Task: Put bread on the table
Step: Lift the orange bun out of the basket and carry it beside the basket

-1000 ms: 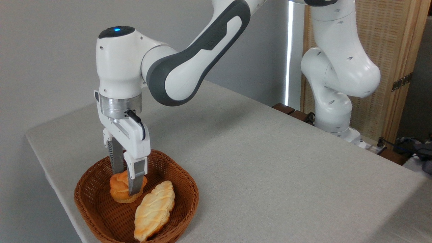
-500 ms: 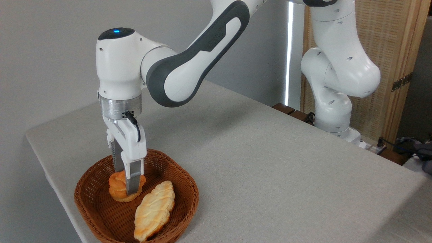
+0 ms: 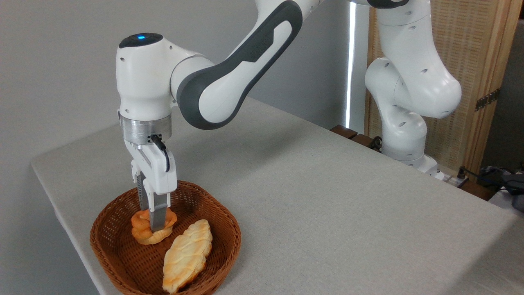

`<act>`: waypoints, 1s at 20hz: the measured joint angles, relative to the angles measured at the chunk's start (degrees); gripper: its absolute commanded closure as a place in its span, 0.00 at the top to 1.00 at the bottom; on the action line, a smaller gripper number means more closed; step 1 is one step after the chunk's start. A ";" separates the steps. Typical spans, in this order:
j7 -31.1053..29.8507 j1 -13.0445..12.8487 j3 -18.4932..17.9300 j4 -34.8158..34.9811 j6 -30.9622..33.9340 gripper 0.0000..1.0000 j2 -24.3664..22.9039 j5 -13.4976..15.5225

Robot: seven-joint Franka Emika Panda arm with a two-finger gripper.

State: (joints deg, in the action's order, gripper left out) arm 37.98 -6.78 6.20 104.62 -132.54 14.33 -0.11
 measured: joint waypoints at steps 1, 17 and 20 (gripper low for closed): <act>0.00 0.03 0.00 -0.07 0.00 0.36 -0.13 0.00; 0.80 0.31 0.15 3.84 21.27 0.37 -19.62 2.65; 1.99 -1.58 0.18 9.62 21.27 0.37 -23.45 2.77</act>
State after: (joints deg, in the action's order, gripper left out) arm 39.97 -8.36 6.38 114.23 -111.27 -9.13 2.66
